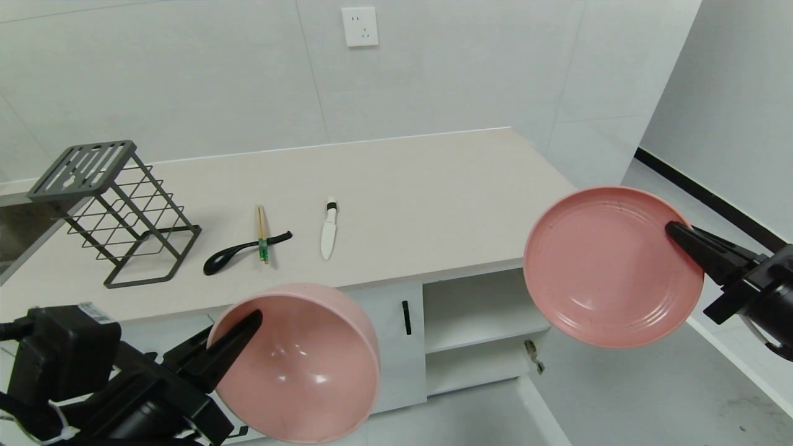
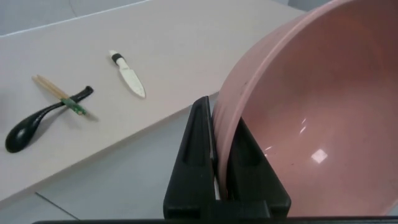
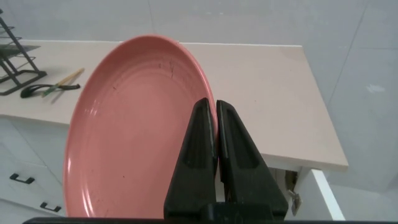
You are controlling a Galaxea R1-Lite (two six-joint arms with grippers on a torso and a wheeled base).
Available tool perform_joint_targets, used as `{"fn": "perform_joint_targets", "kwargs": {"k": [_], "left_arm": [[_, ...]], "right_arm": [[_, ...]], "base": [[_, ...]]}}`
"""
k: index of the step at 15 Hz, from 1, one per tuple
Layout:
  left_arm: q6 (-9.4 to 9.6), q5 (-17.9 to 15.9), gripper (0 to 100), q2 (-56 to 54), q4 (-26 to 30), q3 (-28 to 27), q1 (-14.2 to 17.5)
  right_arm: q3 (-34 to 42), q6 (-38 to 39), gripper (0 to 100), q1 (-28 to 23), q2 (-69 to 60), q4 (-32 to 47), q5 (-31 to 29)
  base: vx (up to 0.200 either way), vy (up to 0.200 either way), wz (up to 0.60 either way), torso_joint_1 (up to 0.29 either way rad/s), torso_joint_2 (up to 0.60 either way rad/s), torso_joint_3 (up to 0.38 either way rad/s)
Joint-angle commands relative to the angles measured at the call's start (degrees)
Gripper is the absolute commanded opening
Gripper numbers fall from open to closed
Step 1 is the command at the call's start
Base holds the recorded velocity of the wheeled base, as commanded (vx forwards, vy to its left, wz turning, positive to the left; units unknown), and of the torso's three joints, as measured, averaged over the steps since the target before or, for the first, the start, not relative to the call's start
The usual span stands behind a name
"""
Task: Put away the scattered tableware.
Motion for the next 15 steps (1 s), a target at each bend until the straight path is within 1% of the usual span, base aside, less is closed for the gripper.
{"fn": "perform_joint_targets", "kwargs": {"k": [1, 3, 5, 7, 8, 11, 13, 14, 15], "left_arm": [[0.28, -0.05, 0, -0.71, 0.6, 0.0, 0.01], [0.81, 0.04, 0, -1.67, 1.92, 0.0, 0.01], [0.72, 0.04, 0, -1.41, 2.18, 0.0, 0.54], [0.37, 0.04, 0, 0.26, 1.39, 0.0, 4.23], [0.28, 0.04, 0, 0.96, 0.07, 0.0, 4.85], [0.37, 0.04, 0, 6.85, -8.19, 0.0, 5.02], [0.45, 0.04, 0, 10.63, -10.74, 0.0, 5.29], [1.42, 0.04, 0, 10.72, -10.74, 0.0, 5.02], [3.35, 0.04, 0, 10.9, -10.74, 0.0, 5.02]], "right_arm": [[0.01, 0.0, 0, 0.03, 0.07, -0.06, 0.04], [0.19, 0.0, 0, 0.03, 0.33, -0.06, 0.04], [0.19, 0.0, 0, 0.03, 0.33, -0.06, 0.04], [0.19, 0.0, 0, 0.03, 0.33, -0.06, 0.04], [0.28, 0.0, 0, 0.03, 0.42, -0.06, 0.04], [0.36, 0.0, 0, -0.14, 1.48, -0.06, 0.04], [0.89, 0.0, 0, -0.32, 2.09, -0.06, 0.04], [1.07, 0.0, 0, -0.32, 2.09, -0.06, 0.04], [1.07, 0.0, 0, -0.32, 2.18, -0.06, 0.04]], "base": [[0.0, 0.0, 0.0, -0.256, 0.52, 0.251], [0.0, 0.0, 0.0, -0.266, 0.53, 0.256], [0.0, 0.0, 0.0, -0.278, 0.53, 0.268], [0.0, 0.0, 0.0, -0.266, 0.53, 0.256], [0.0, 0.0, 0.0, -0.266, 0.52, 0.242], [0.0, 0.0, 0.0, -0.268, 0.51, 0.238], [0.0, 0.0, 0.0, -0.254, 0.49, 0.232], [0.0, 0.0, 0.0, -0.256, 0.51, 0.232], [0.0, 0.0, 0.0, -0.256, 0.5, 0.222]]}}
